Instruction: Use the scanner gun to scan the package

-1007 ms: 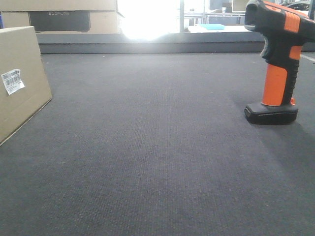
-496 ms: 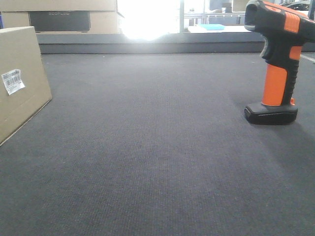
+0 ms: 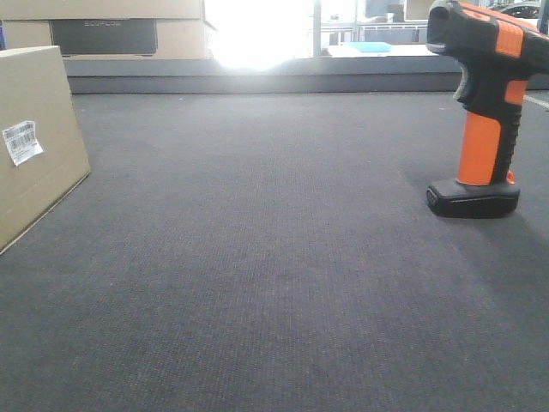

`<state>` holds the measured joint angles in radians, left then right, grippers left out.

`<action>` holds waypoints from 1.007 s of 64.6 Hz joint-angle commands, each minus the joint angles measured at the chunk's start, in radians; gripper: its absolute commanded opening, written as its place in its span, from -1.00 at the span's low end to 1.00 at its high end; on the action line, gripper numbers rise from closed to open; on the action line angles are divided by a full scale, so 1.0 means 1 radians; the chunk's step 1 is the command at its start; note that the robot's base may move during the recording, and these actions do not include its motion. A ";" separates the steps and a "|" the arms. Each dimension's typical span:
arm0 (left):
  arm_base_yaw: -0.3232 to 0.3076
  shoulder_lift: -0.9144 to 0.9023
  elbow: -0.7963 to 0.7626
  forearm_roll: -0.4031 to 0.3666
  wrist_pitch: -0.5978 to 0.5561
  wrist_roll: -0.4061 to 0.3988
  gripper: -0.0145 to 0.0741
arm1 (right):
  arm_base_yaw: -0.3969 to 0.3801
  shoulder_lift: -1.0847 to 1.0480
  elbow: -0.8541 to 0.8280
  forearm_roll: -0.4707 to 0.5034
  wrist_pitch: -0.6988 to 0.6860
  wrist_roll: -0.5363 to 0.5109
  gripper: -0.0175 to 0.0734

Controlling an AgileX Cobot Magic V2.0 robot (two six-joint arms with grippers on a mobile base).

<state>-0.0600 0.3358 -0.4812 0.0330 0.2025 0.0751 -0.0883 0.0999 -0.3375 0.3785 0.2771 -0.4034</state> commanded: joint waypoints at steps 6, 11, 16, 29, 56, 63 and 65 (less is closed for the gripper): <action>-0.004 -0.004 0.003 0.003 -0.011 -0.008 -0.92 | -0.004 -0.005 0.002 -0.008 -0.007 0.001 -0.95; -0.004 -0.004 0.003 0.003 -0.011 -0.008 -0.92 | -0.004 -0.005 0.002 -0.008 -0.007 0.001 -0.95; -0.004 -0.004 0.003 0.003 -0.011 -0.008 -0.92 | -0.004 -0.005 0.002 -0.008 -0.007 0.001 -0.95; -0.004 -0.004 0.003 0.003 -0.011 -0.008 -0.92 | -0.004 -0.005 0.002 -0.008 -0.007 0.001 -0.95; 0.062 -0.272 0.282 -0.006 -0.037 -0.008 -0.92 | -0.004 -0.005 0.002 -0.008 -0.007 0.001 -0.95; 0.067 -0.336 0.408 -0.011 -0.118 -0.013 -0.92 | -0.004 -0.005 0.002 -0.008 -0.007 0.001 -0.95; 0.065 -0.336 0.447 -0.011 -0.143 -0.039 -0.92 | -0.004 -0.005 0.002 -0.008 -0.007 0.001 -0.95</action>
<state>0.0047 0.0167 -0.1021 0.0305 0.1357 0.0701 -0.0883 0.0999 -0.3375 0.3785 0.2771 -0.4034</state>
